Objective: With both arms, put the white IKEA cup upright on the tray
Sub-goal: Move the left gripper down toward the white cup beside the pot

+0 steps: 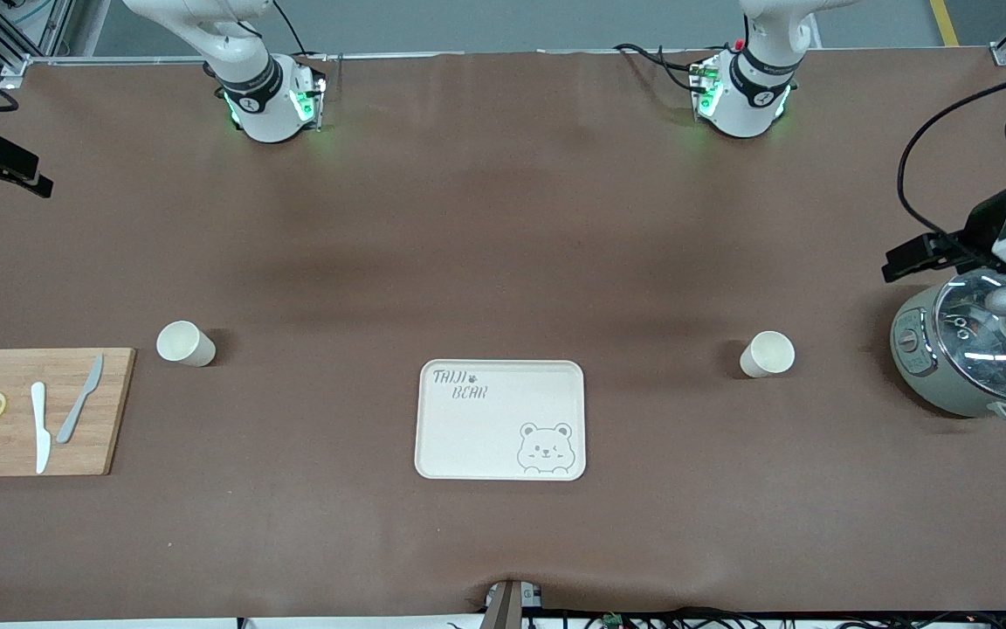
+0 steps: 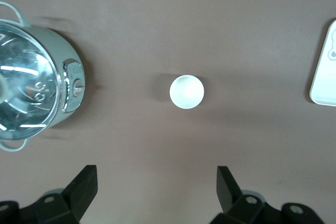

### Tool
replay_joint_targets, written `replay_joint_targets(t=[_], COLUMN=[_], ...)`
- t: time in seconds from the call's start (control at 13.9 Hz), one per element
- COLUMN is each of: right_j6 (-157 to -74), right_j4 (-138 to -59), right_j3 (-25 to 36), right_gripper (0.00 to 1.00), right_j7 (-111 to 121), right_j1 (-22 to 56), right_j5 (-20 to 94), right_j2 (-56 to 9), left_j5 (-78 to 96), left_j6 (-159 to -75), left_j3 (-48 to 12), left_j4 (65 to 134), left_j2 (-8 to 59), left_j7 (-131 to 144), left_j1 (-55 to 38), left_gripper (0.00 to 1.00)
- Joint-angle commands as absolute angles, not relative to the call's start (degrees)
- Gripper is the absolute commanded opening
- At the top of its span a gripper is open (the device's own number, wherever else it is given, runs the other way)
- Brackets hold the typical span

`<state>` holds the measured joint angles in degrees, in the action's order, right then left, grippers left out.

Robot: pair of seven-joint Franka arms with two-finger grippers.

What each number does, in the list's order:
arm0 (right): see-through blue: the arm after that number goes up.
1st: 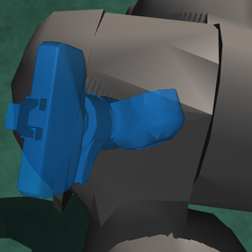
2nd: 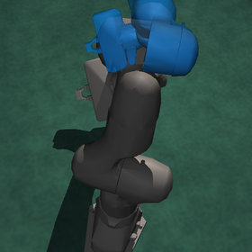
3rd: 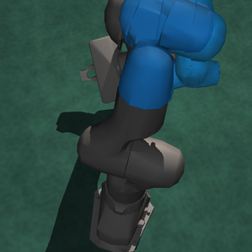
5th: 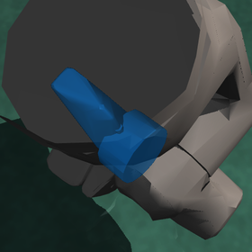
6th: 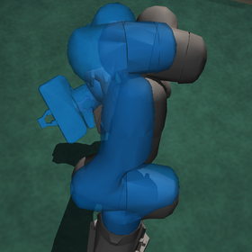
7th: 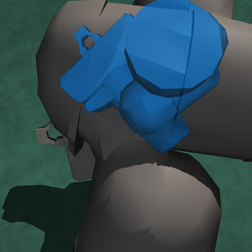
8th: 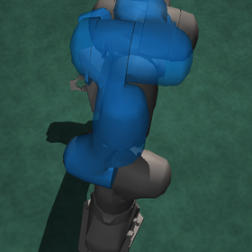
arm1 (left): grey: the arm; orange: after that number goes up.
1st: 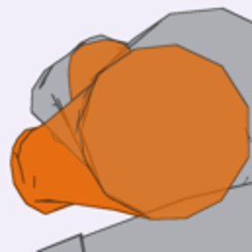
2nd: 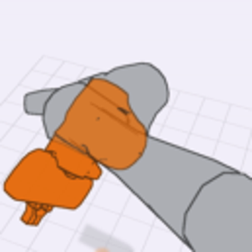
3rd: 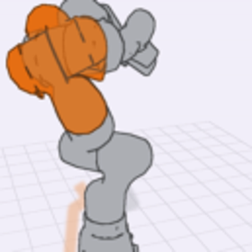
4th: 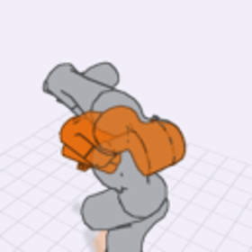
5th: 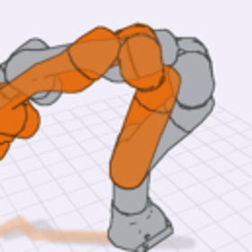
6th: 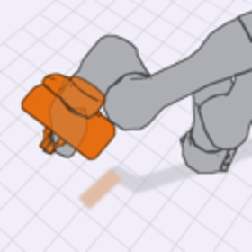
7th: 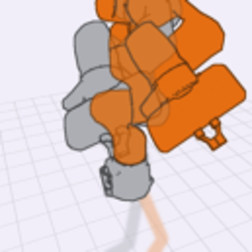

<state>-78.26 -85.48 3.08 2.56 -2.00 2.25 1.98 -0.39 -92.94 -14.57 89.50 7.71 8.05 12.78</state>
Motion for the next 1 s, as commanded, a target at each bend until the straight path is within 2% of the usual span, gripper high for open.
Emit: replay_joint_targets(t=[0.0,0.29,0.65,0.93], right_j6=[-78.1,-78.1,-77.9,-77.8], right_j4=[-86.3,-86.3,-86.3,-86.3], right_j3=[2.7,2.7,2.7,2.6], right_gripper=[1.0,1.0,1.0,1.0], right_j7=[1.8,1.8,1.8,1.8], right_j1=[-3.0,-3.0,-3.3,-3.4], right_j5=[3.2,3.2,3.2,3.3], right_j2=[2.9,2.9,2.8,2.8], left_j5=[-0.9,-0.9,-0.8,-0.2], left_j6=[-96.8,-101.9,-113.3,-117.4], left_j3=[-14.9,-14.9,-15.2,-15.6], left_j4=[92.4,95.9,102.7,104.1], left_j2=[7.8,9.5,10.8,13.6], left_j7=[8.6,12.2,12.6,13.4], left_j1=[13.2,13.0,12.7,12.4], left_gripper=[1.0,1.0,1.0,1.0])
